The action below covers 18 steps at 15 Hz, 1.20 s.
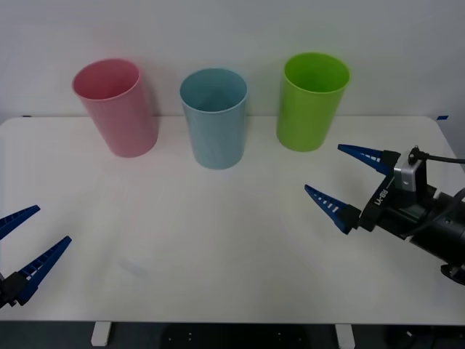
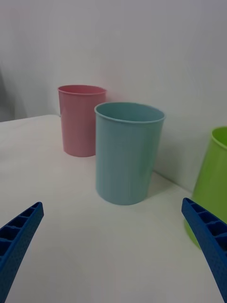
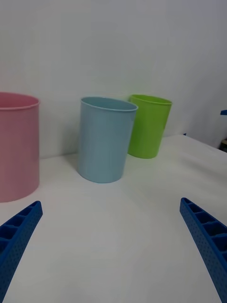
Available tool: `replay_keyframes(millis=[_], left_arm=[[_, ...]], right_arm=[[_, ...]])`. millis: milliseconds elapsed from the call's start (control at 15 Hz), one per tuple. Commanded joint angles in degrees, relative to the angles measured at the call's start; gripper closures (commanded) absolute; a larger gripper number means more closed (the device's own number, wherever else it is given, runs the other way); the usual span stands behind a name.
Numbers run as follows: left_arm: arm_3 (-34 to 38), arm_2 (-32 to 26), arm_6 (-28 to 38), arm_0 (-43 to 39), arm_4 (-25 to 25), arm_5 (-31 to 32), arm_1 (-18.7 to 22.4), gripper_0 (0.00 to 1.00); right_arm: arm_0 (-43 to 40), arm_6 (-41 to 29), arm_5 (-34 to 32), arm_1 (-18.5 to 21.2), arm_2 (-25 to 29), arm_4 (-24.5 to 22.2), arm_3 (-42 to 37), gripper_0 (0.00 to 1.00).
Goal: Grasp the object on the table and drop it into the matching bin: aluminum can to the light blue bin, PET bottle to the pink bin.
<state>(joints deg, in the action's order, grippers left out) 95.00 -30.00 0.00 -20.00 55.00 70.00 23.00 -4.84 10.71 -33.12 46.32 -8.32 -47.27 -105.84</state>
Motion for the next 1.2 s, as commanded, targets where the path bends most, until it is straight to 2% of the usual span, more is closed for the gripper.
replay_keyframes(millis=[67, 333, 533, 1200], left_arm=[[0.0, 0.0, 0.0, 0.0, 0.0, 0.0, 0.0, 0.0], [0.0, 0.0, 0.0, 0.0, 0.0, 0.0, 0.0, 0.0], [0.0, 0.0, 0.0, 0.0, 0.0, 0.0, 0.0, 0.0], [0.0, 0.0, 0.0, 0.0, 0.0, 0.0, 0.0, 0.0]], right_arm=[[-6.06, 0.81, -5.9, -0.09, 5.07, -0.11, -0.33, 0.0], [-15.81, 0.19, -14.07, -0.88, 13.6, 0.51, -1.21, 0.0], [-19.95, -0.78, -15.92, -2.03, 17.11, 0.95, -2.17, 0.0], [-22.85, -1.48, -16.36, -3.52, 19.05, 0.95, -2.35, 0.0]])
